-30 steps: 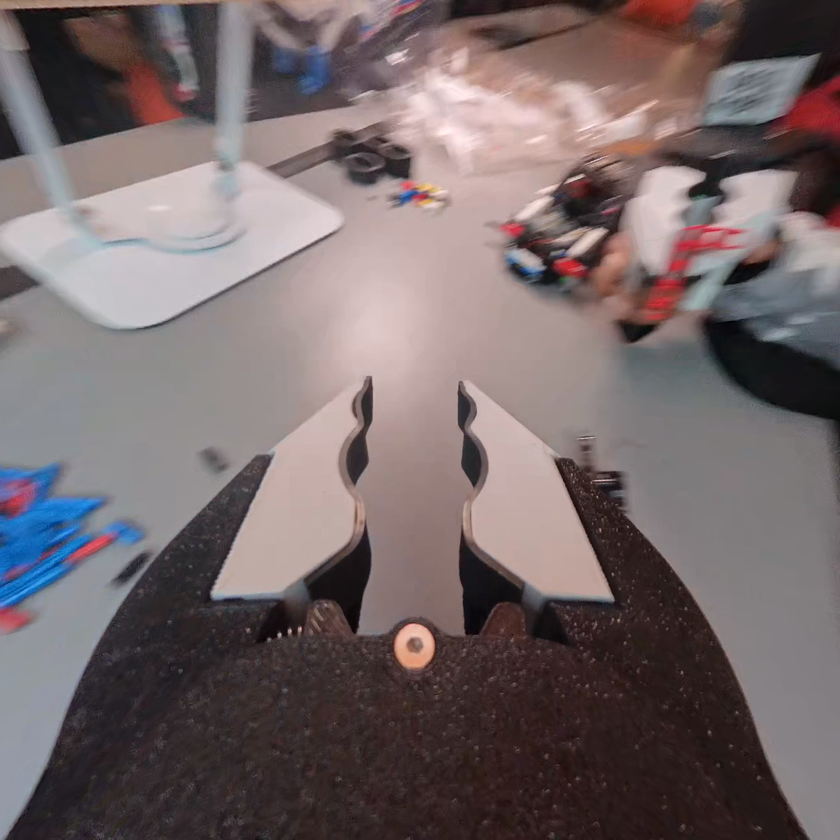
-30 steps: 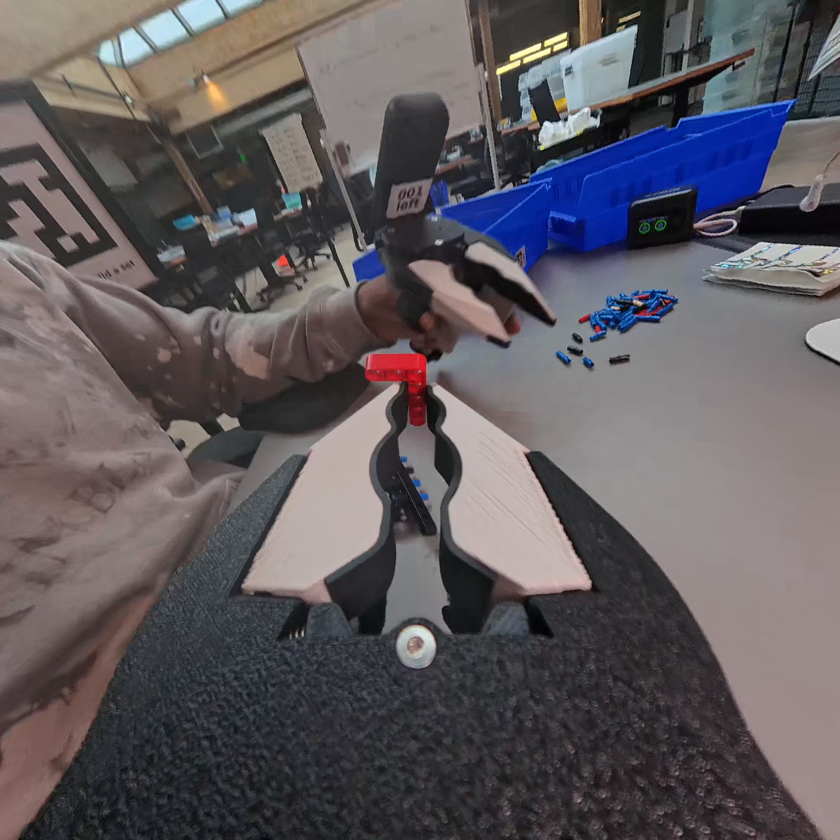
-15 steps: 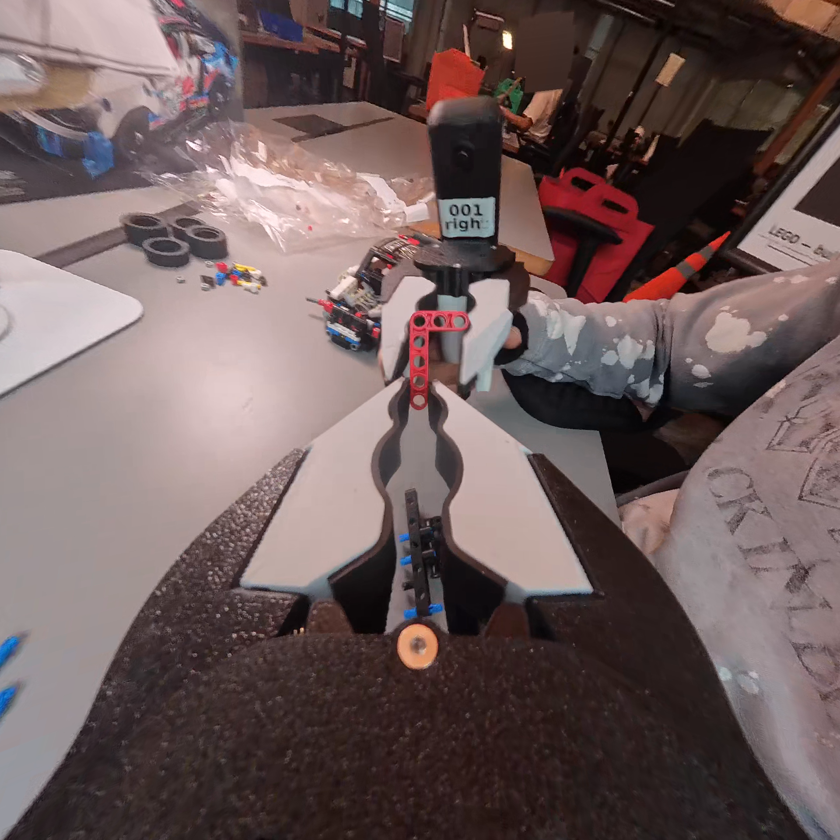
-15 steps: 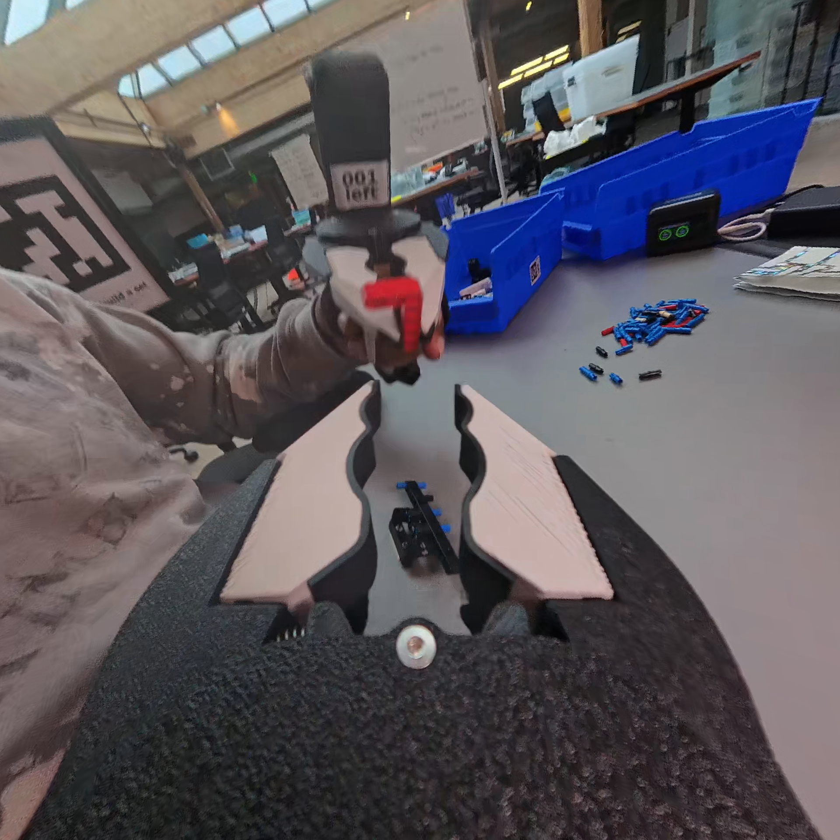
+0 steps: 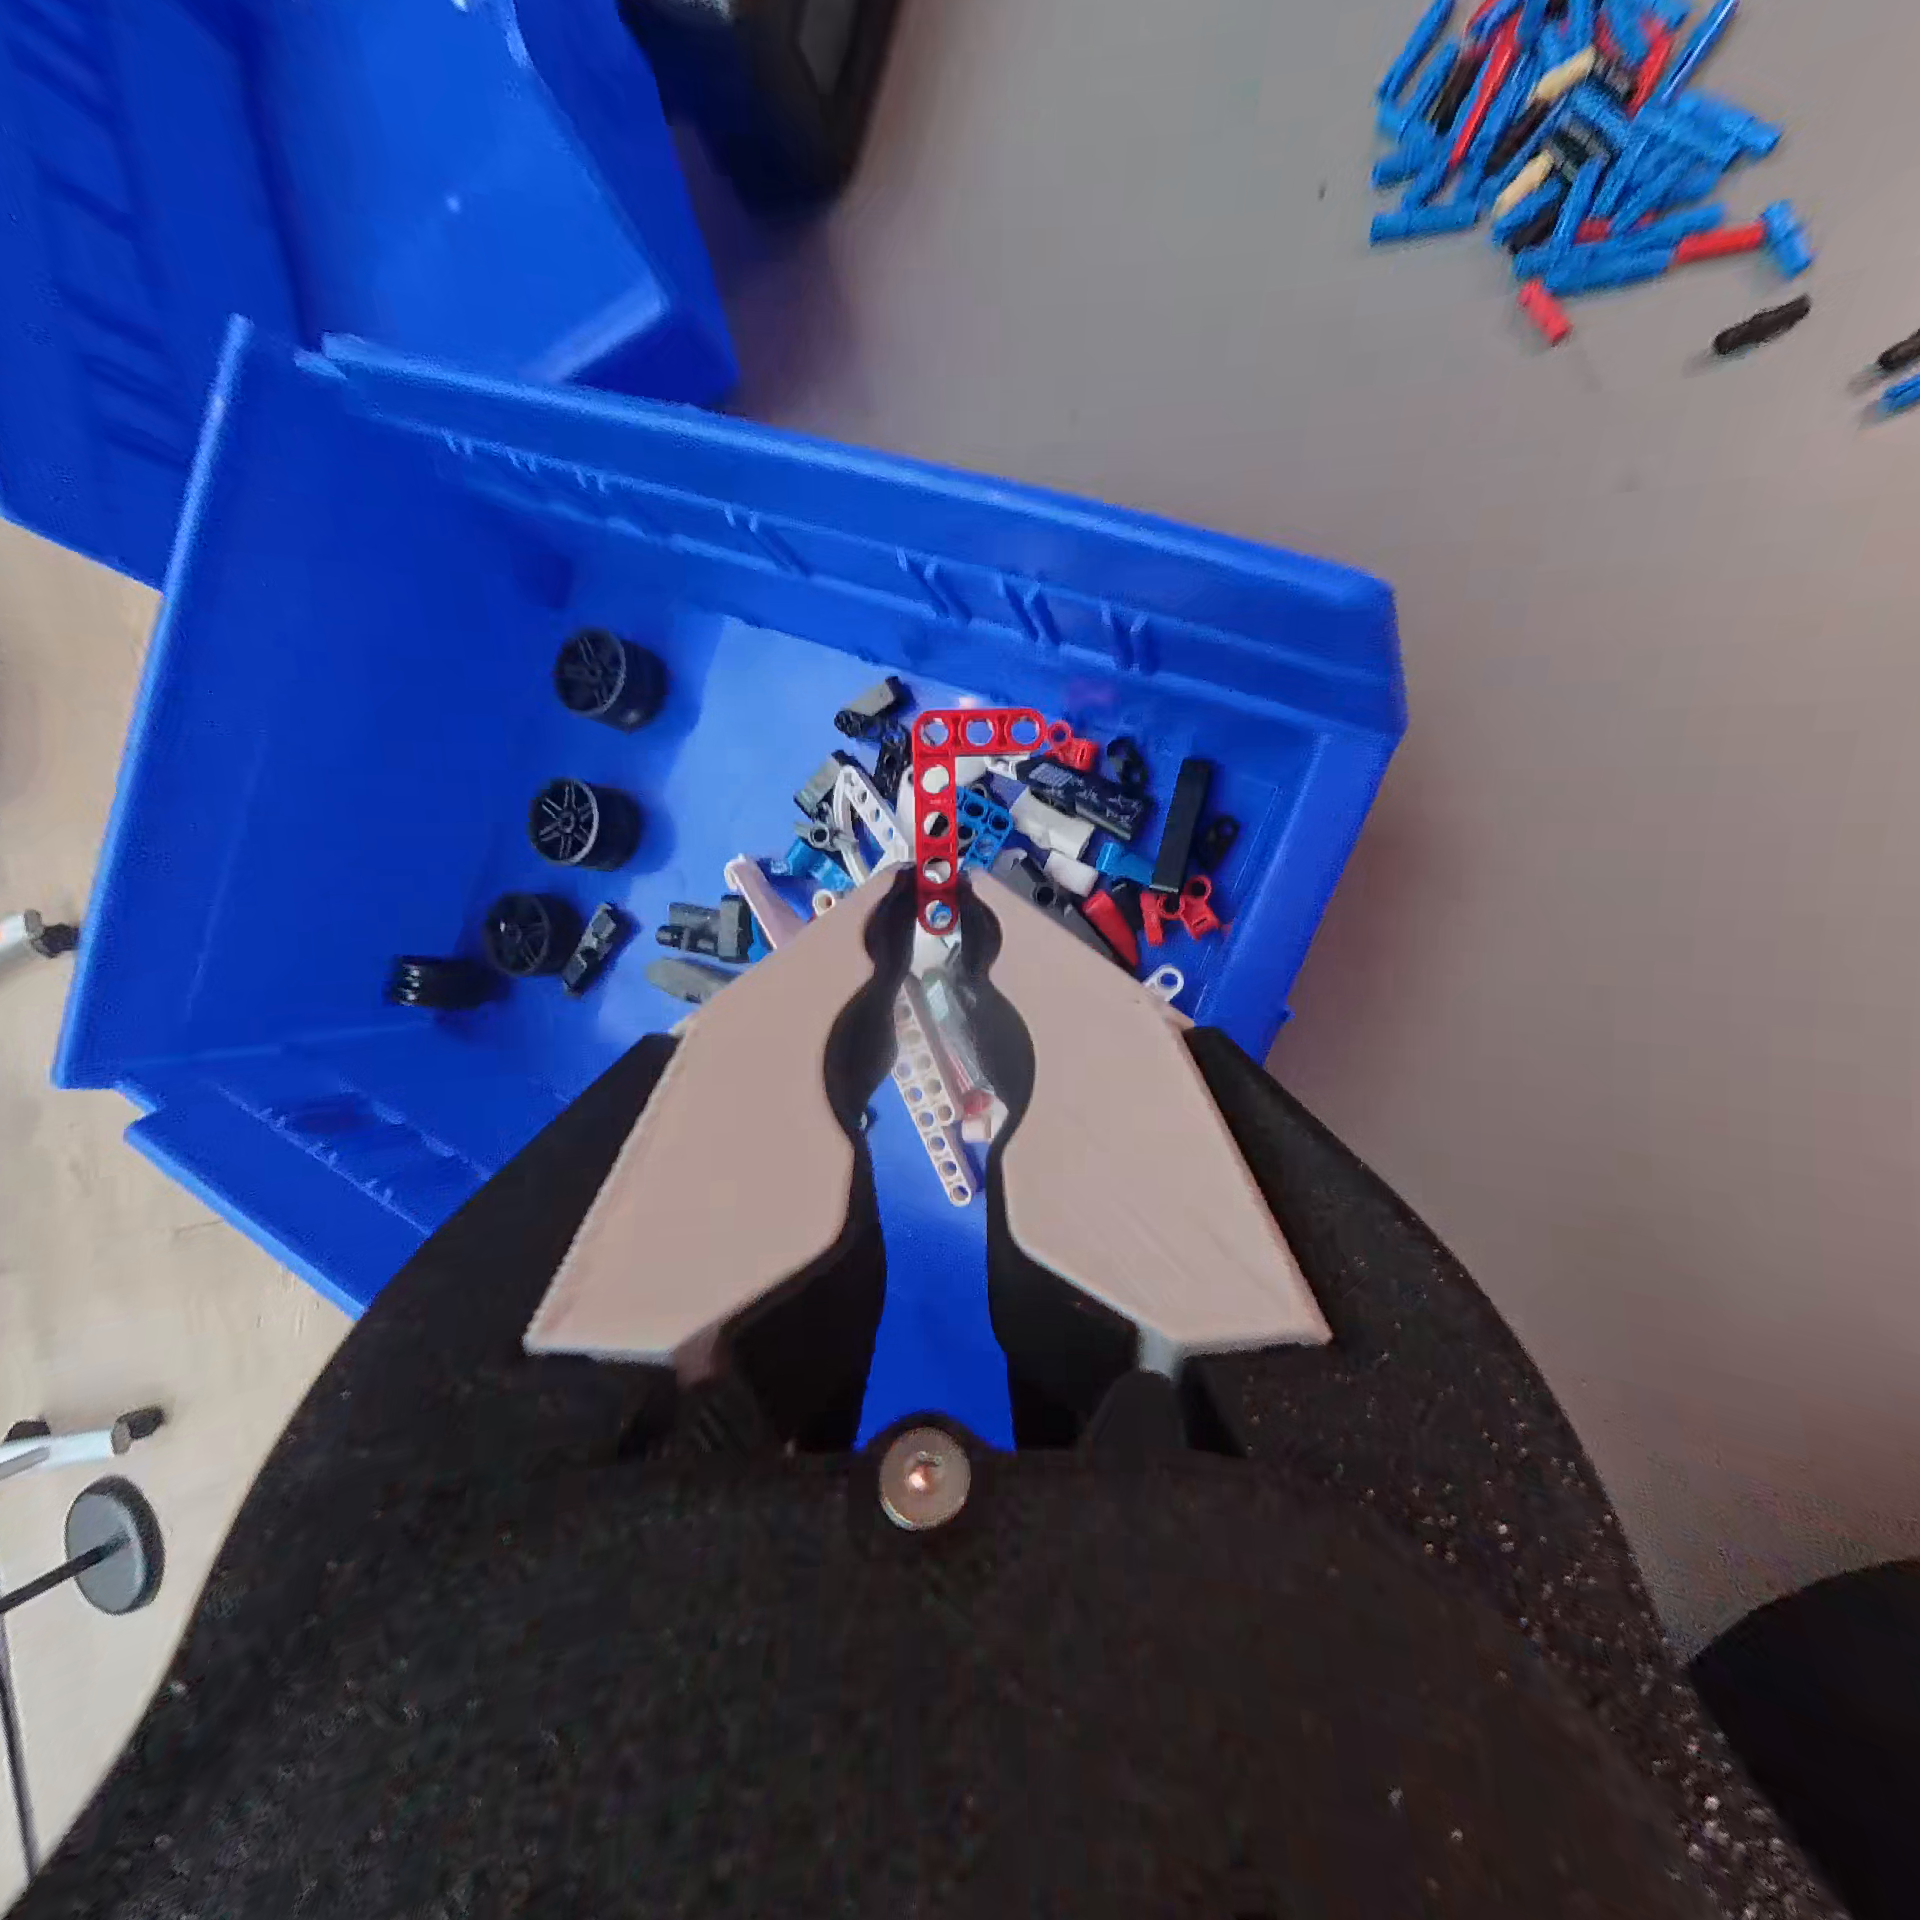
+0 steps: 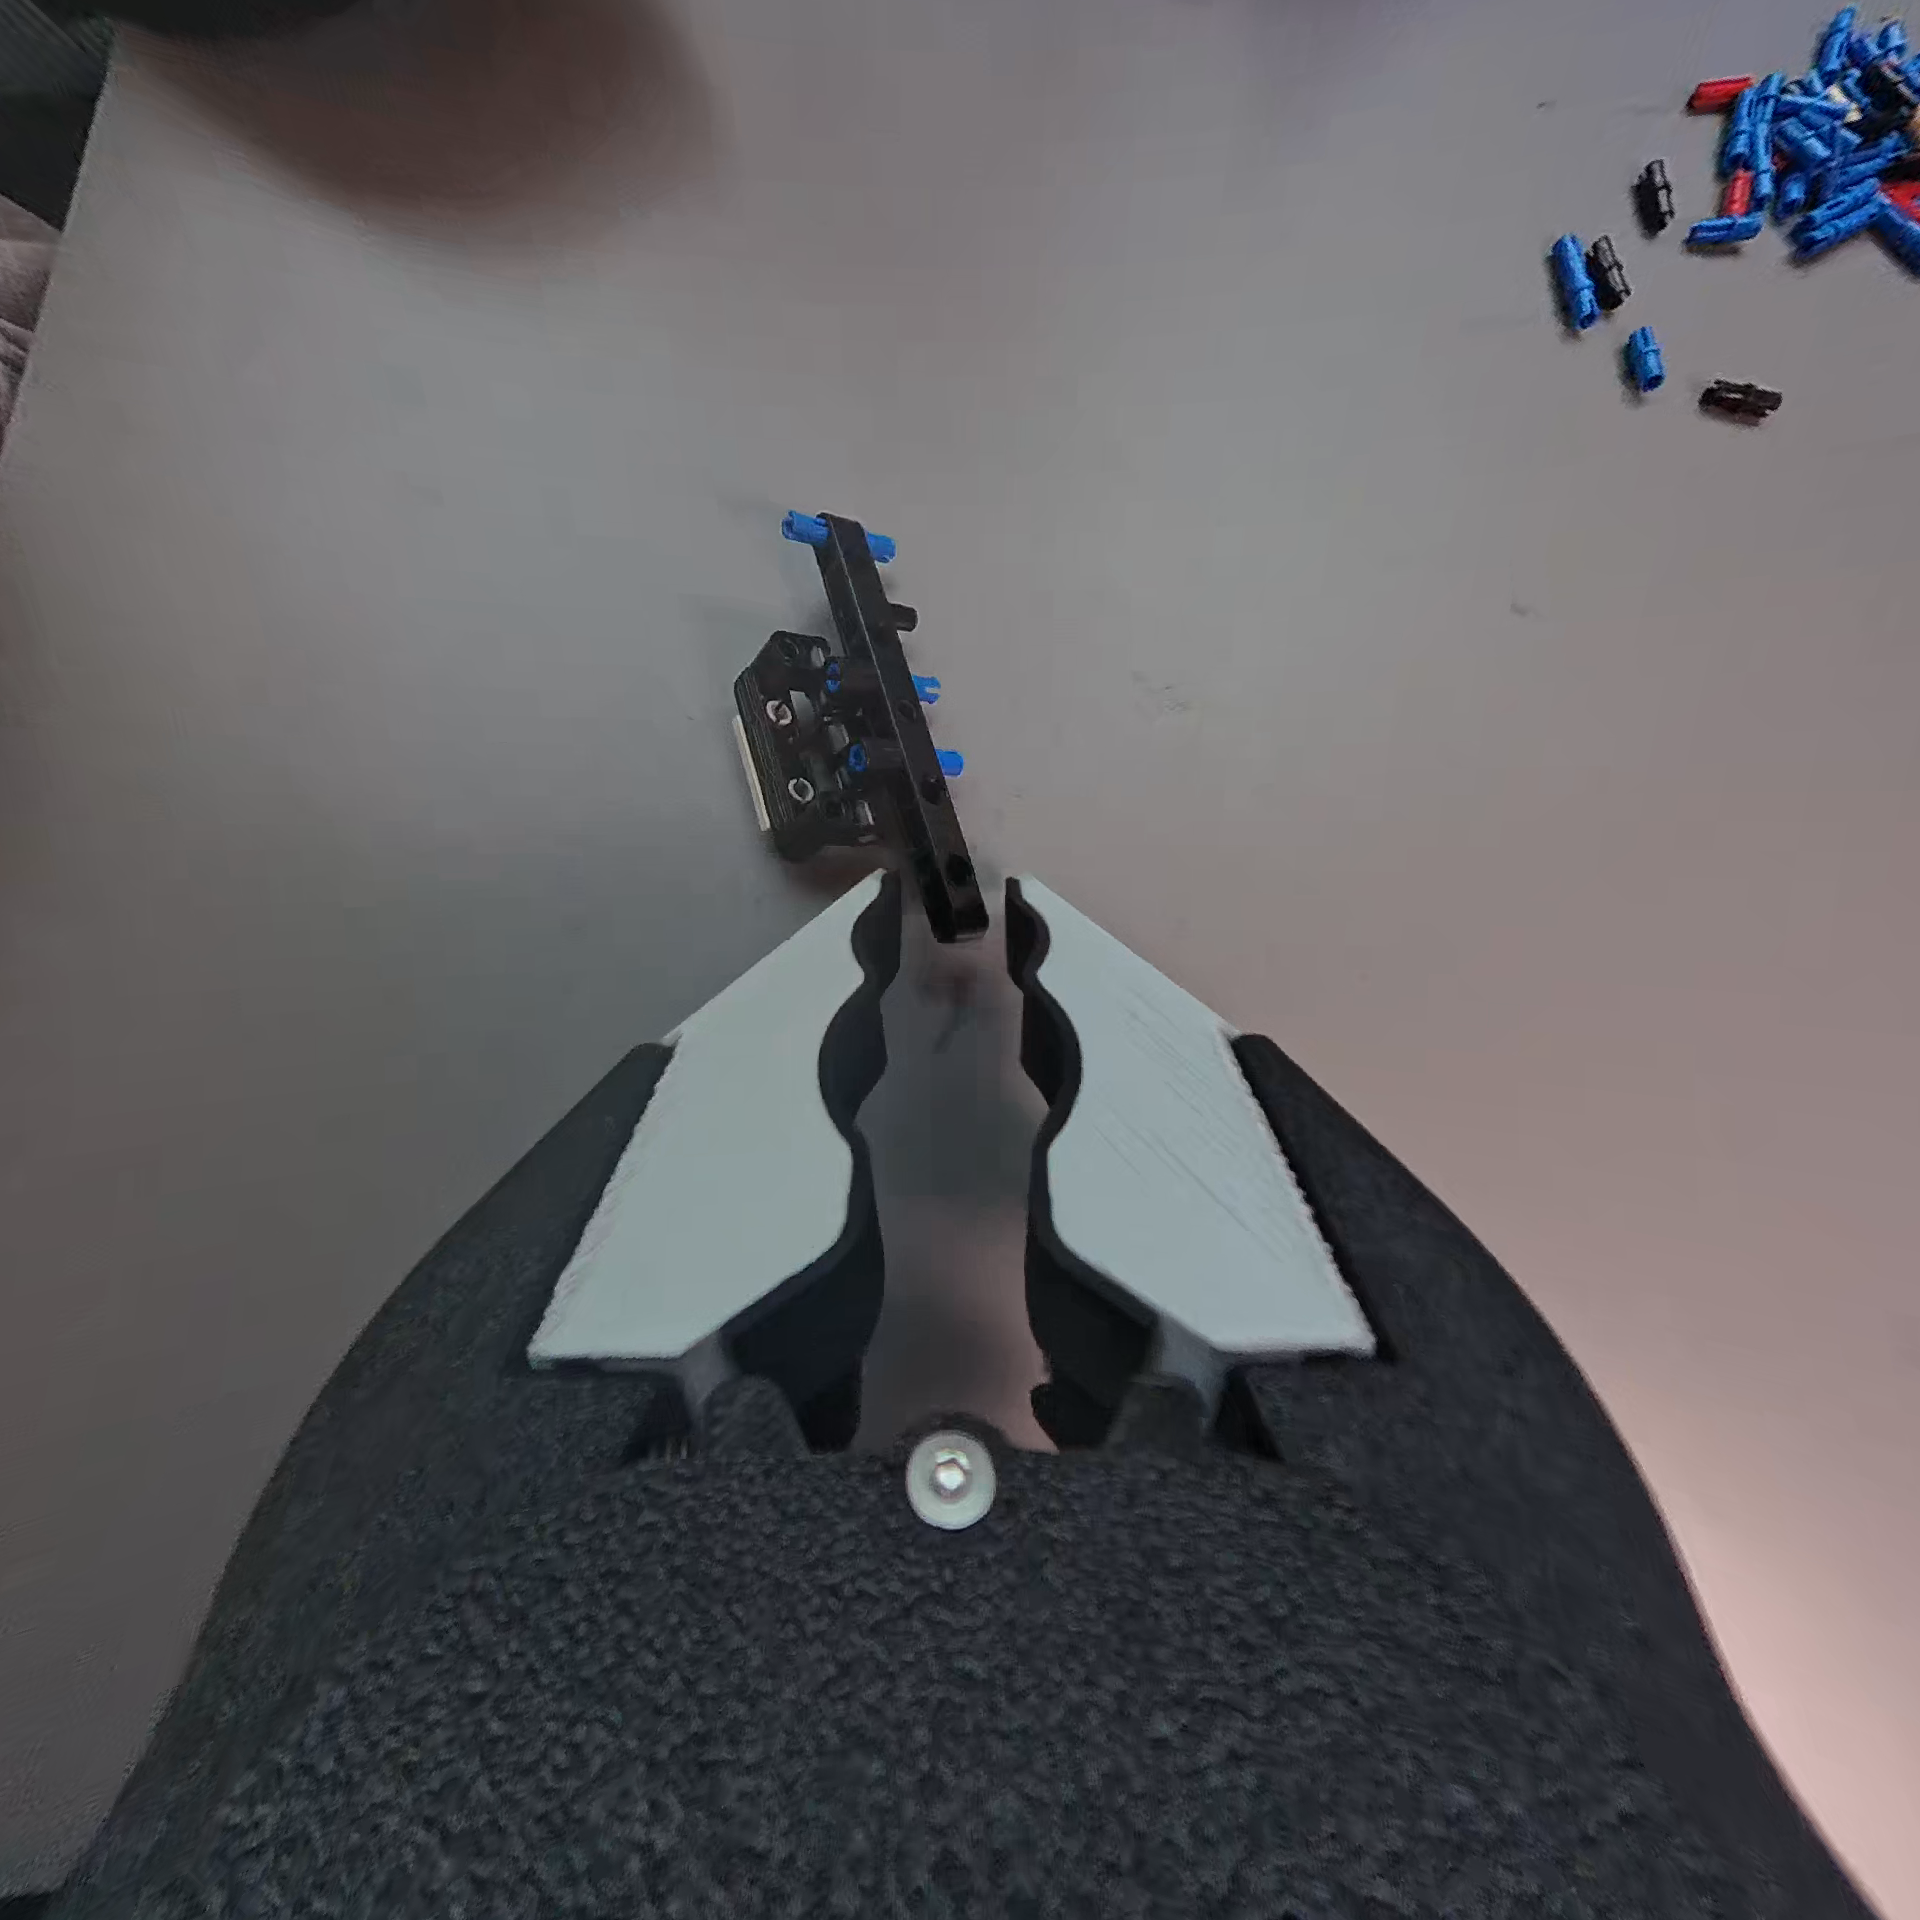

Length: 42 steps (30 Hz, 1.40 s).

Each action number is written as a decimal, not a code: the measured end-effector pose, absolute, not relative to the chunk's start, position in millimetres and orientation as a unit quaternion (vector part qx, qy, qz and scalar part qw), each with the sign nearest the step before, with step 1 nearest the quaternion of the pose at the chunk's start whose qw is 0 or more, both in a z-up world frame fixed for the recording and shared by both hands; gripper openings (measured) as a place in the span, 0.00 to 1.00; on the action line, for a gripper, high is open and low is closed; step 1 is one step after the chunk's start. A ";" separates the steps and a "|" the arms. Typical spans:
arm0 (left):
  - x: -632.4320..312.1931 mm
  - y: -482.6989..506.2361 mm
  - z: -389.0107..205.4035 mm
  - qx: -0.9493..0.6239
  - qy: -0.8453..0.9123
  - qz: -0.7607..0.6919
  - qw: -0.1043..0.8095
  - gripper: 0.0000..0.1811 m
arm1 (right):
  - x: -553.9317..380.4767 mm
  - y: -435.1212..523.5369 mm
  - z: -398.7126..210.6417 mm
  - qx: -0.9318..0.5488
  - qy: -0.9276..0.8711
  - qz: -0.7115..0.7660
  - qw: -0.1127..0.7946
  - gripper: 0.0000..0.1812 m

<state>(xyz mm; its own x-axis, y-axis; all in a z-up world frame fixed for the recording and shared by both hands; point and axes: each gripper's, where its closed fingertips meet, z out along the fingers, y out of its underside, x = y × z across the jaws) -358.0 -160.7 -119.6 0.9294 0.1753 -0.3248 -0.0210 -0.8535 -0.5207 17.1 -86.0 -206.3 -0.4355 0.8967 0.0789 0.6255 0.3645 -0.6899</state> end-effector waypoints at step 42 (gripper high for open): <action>4.7 -76.3 -67.2 -0.692 0.293 -0.406 0.520 0.03 | 24.6 -64.6 -65.9 -0.452 -0.539 0.644 0.301 0.16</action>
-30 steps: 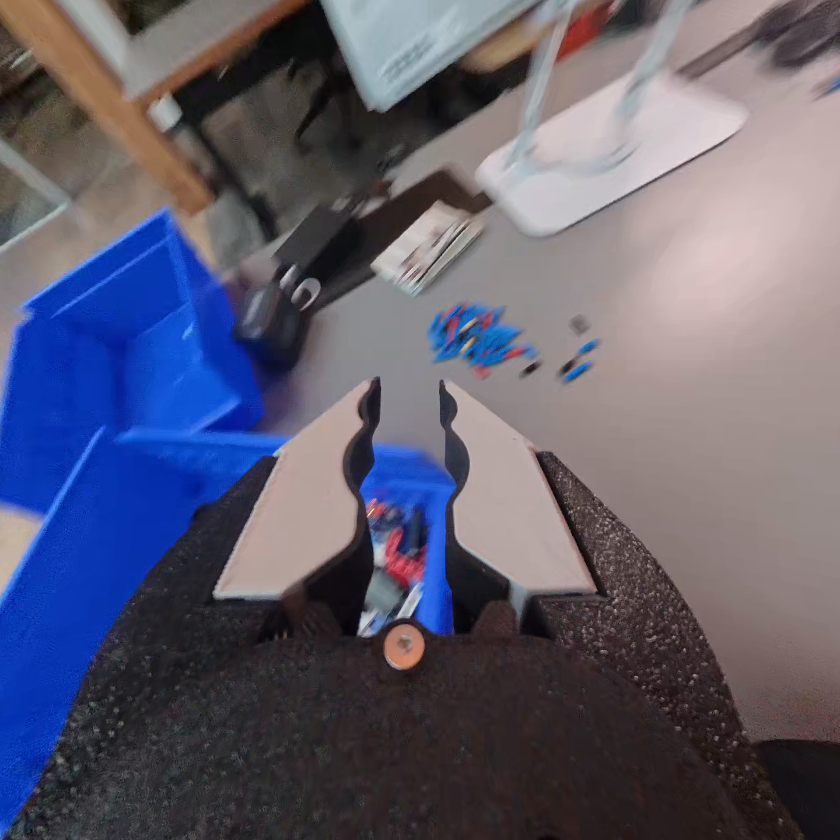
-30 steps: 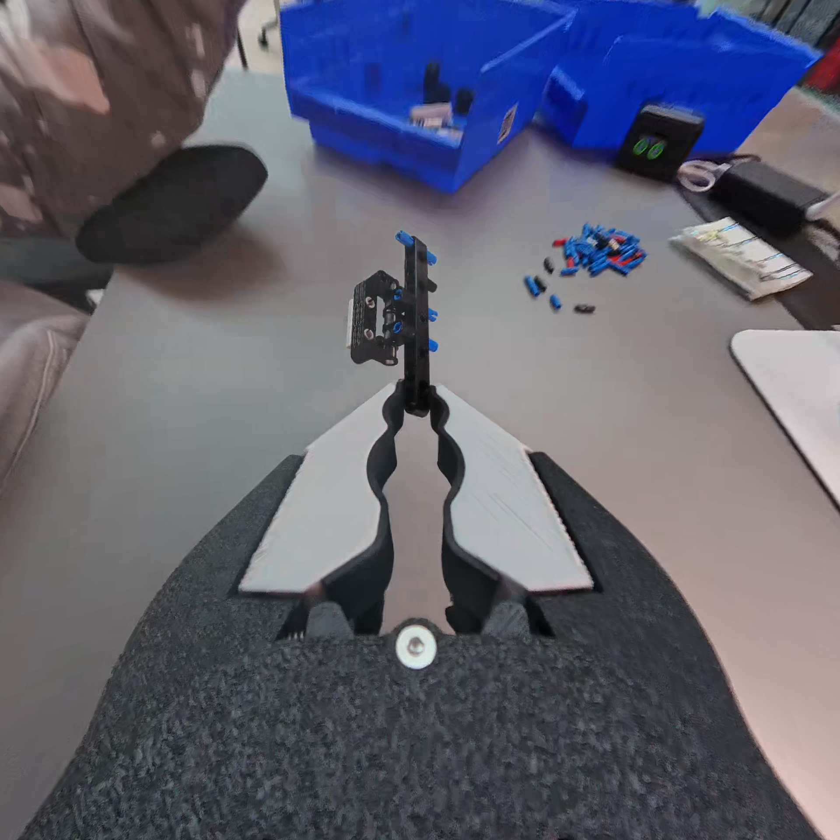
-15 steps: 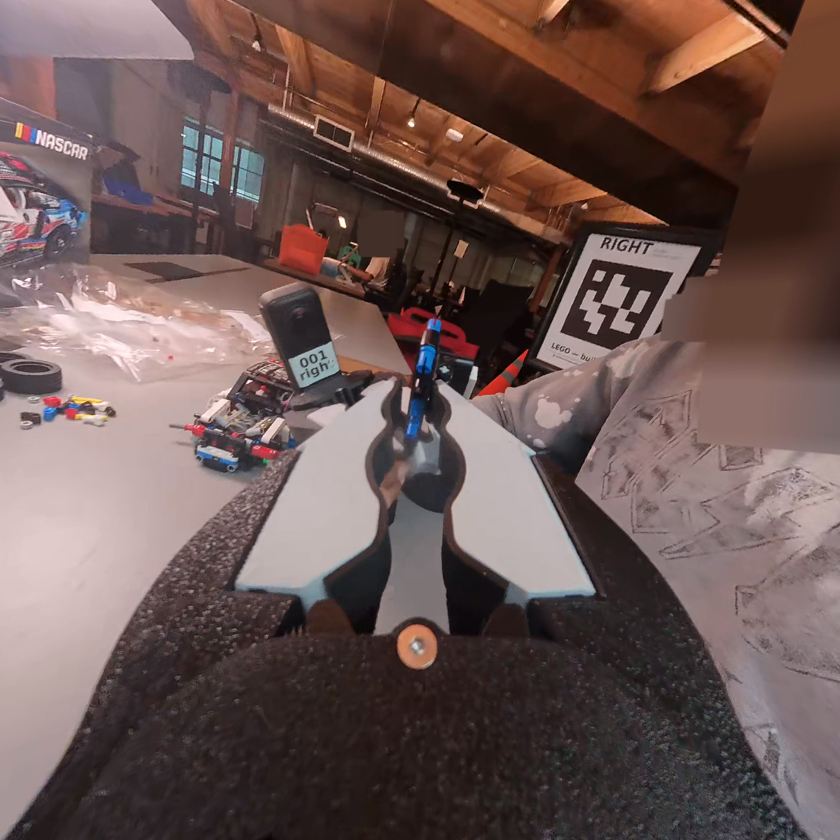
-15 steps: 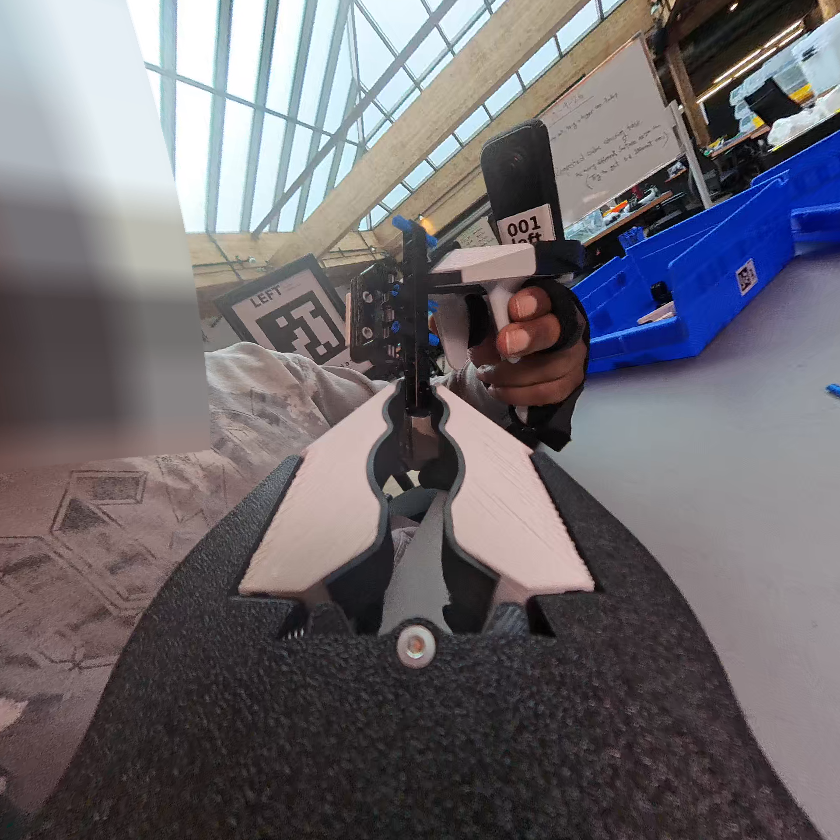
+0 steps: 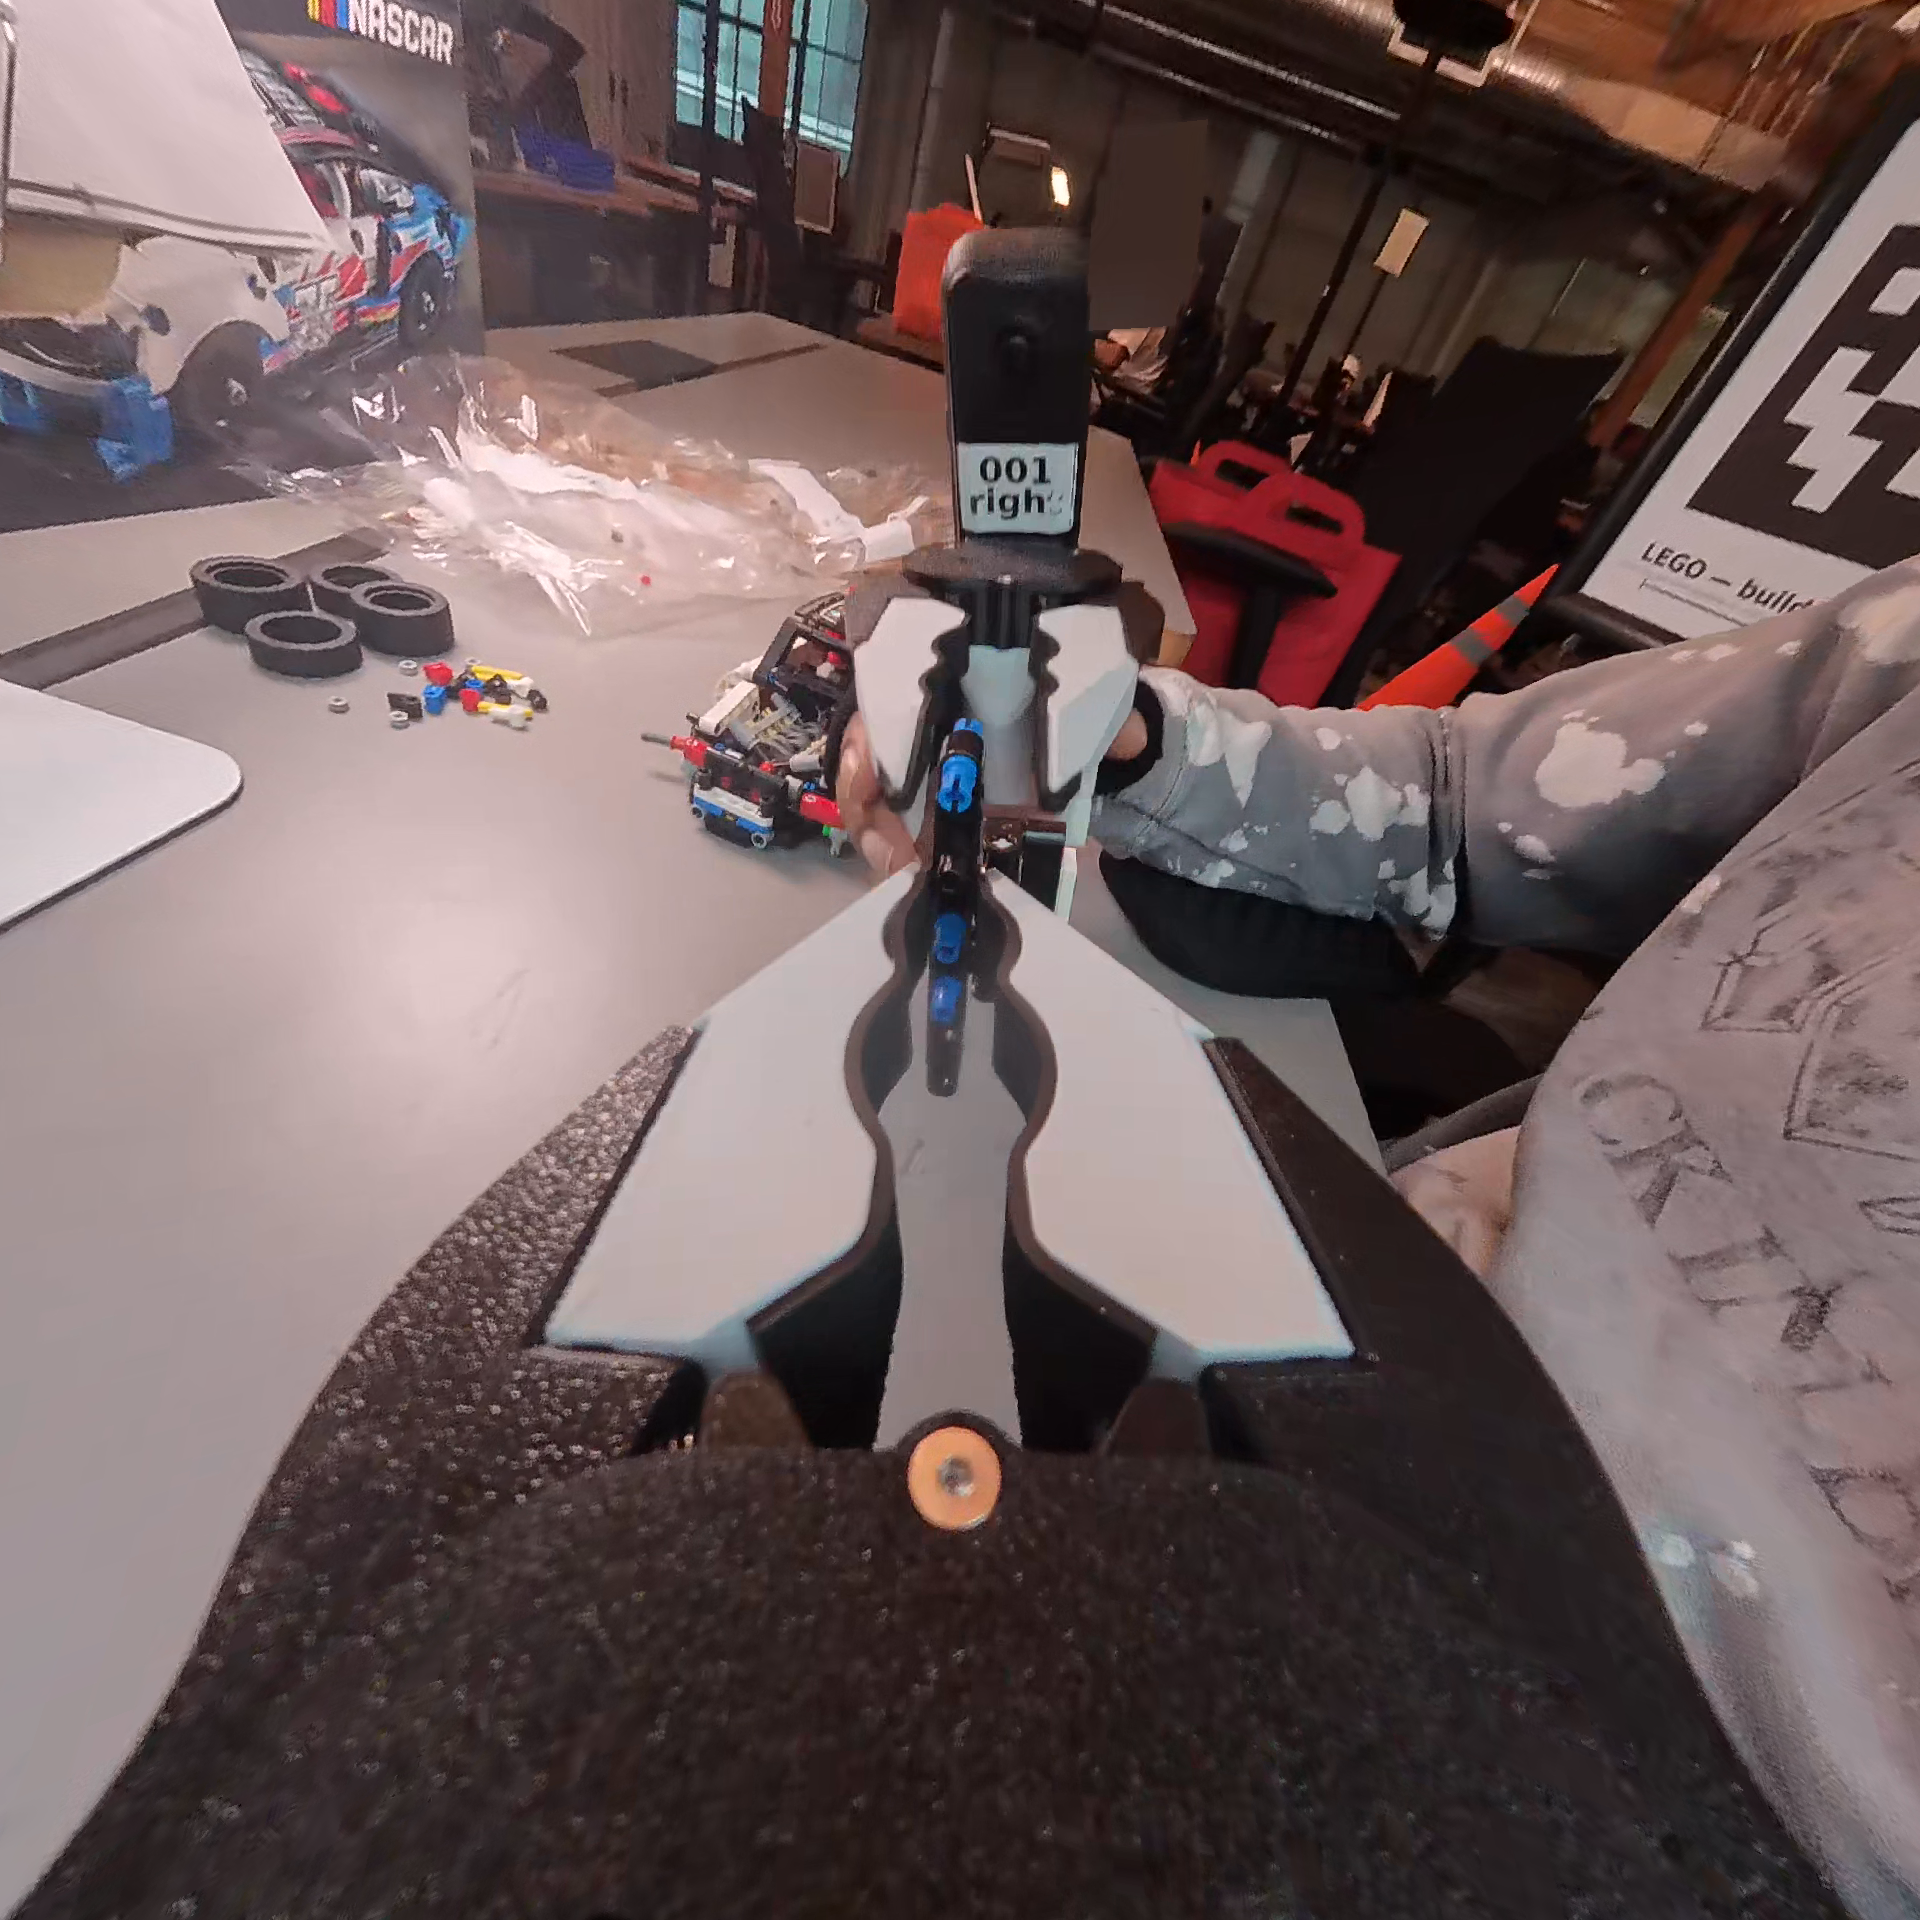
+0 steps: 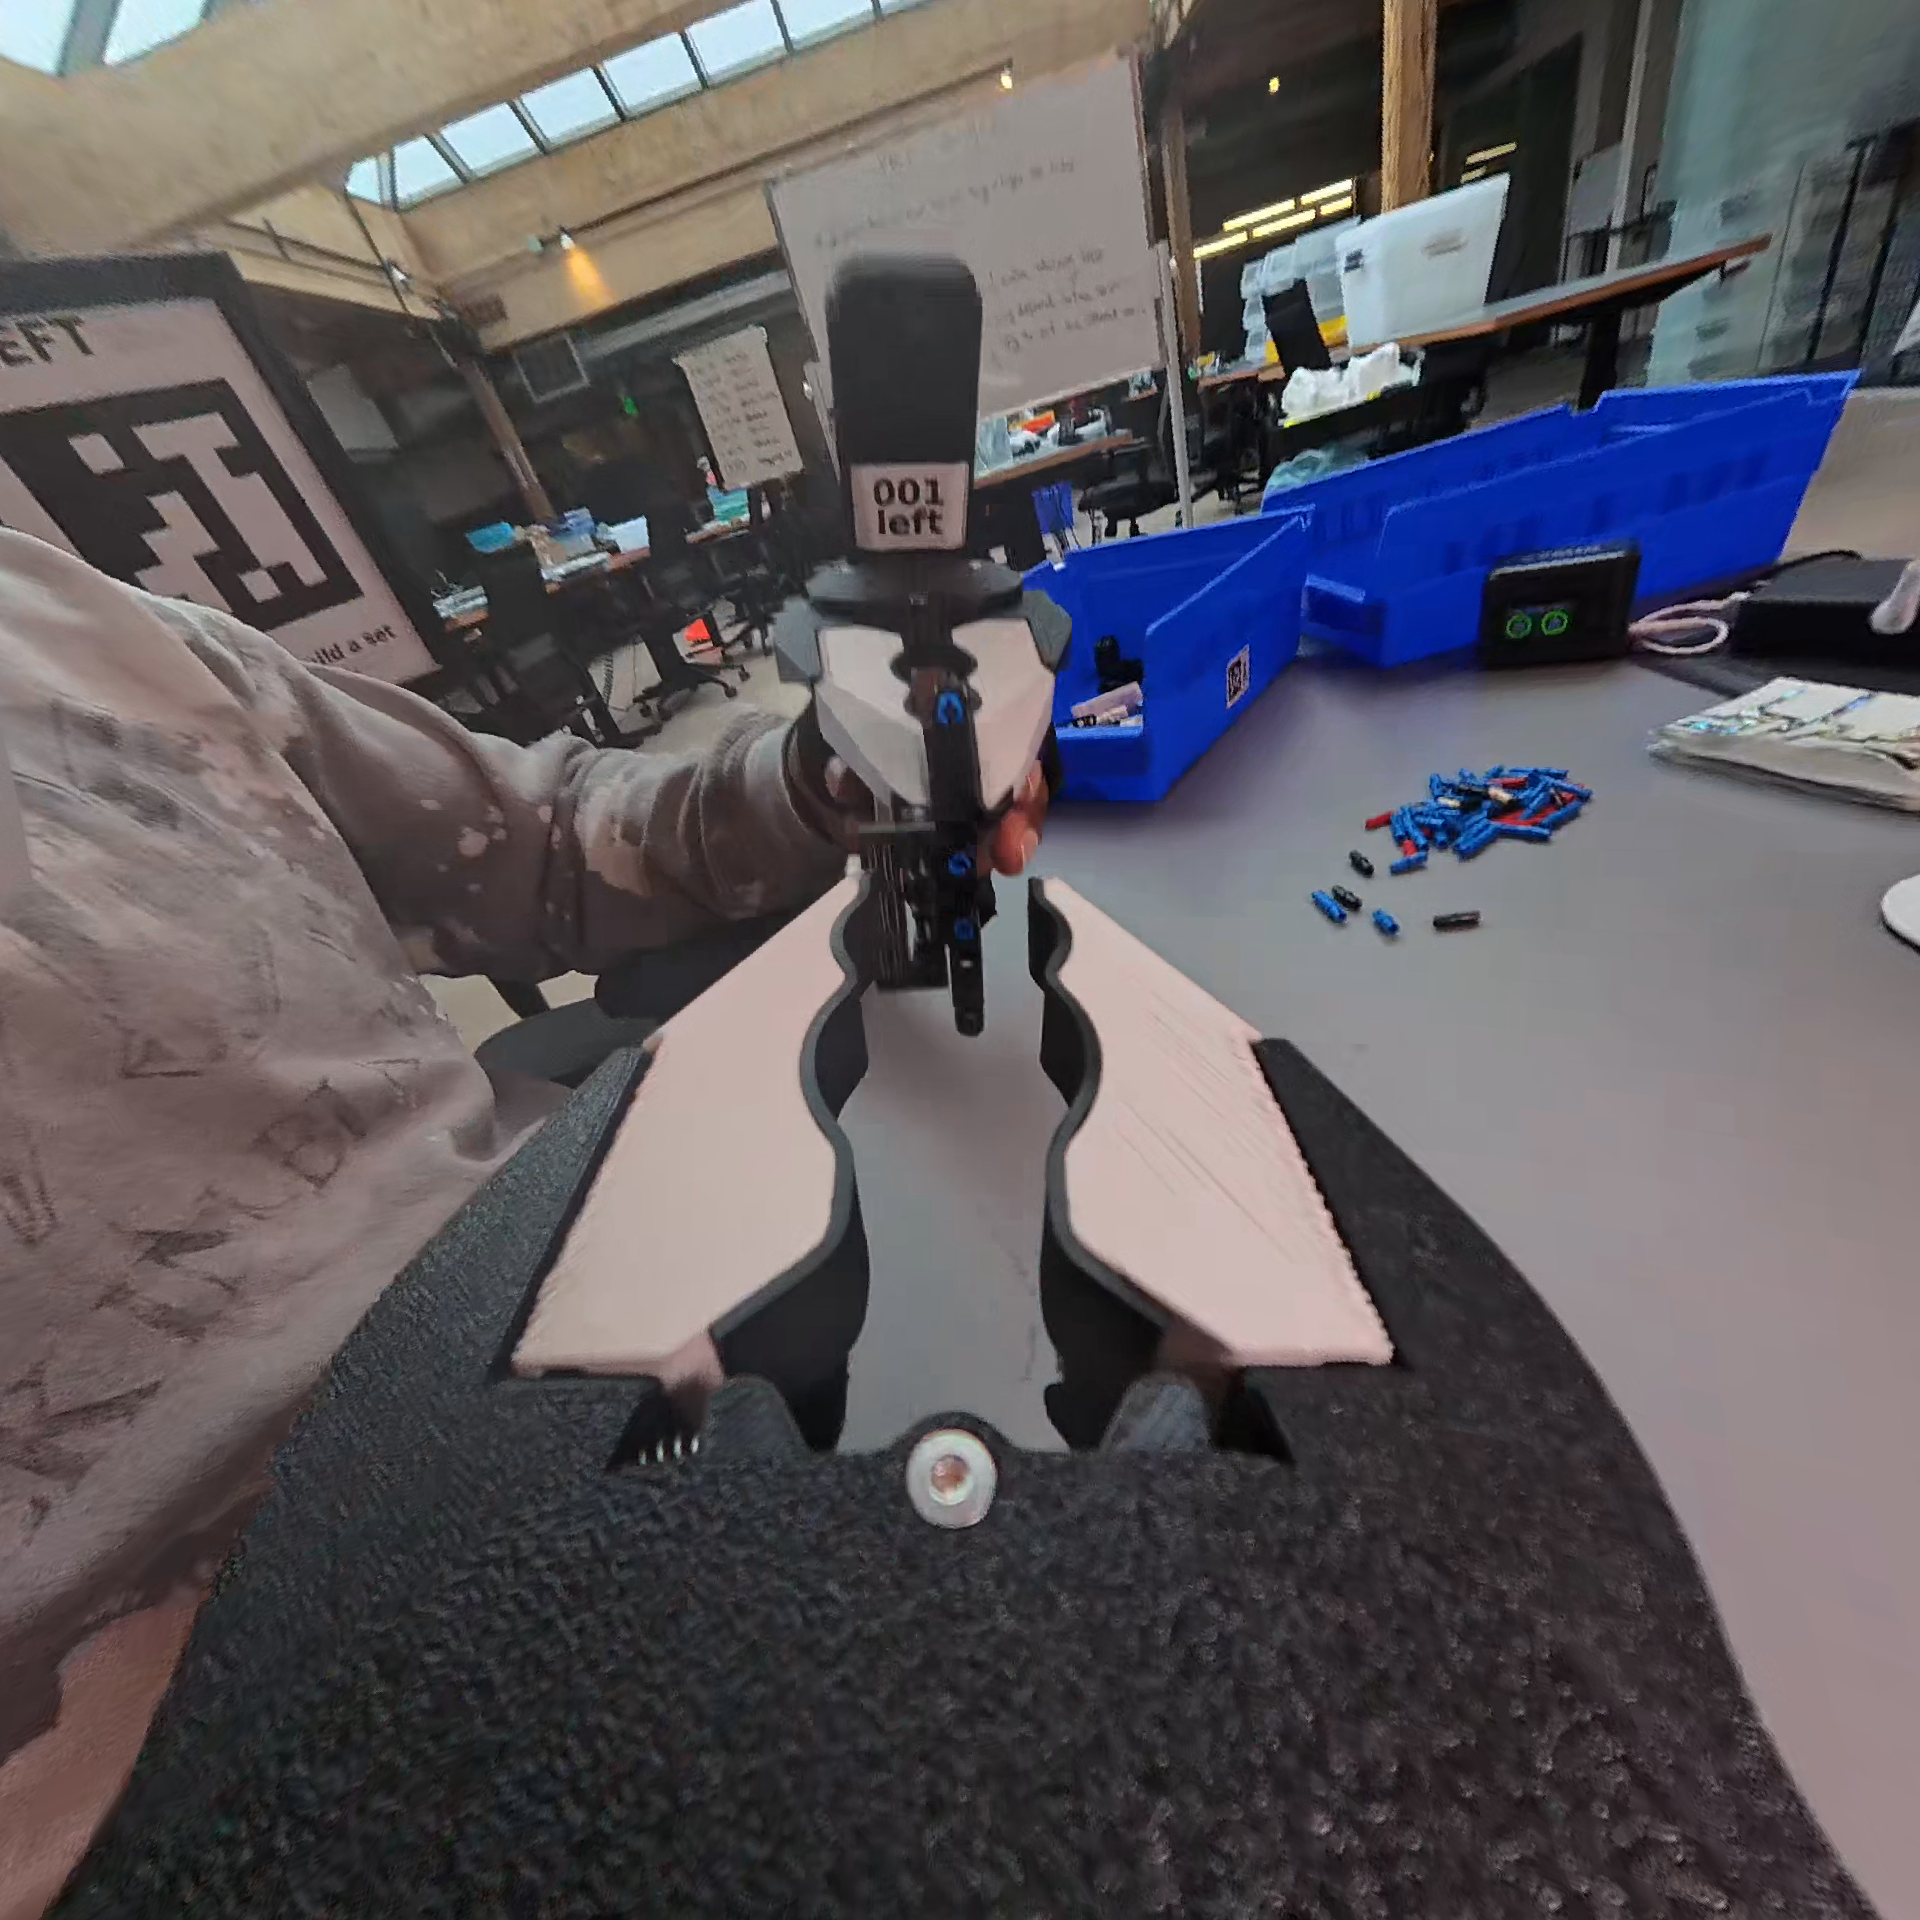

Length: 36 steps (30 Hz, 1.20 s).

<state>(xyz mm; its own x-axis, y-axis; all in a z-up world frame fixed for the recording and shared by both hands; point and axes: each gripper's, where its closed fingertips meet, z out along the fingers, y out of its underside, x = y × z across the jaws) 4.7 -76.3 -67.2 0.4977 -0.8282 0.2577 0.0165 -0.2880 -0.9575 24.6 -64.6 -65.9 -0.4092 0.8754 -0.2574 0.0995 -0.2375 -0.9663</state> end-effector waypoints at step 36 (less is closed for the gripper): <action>19.9 -85.1 -74.4 -0.685 0.334 -0.402 0.508 0.01 | 17.7 -86.2 -78.9 -0.435 -0.584 0.619 0.294 0.04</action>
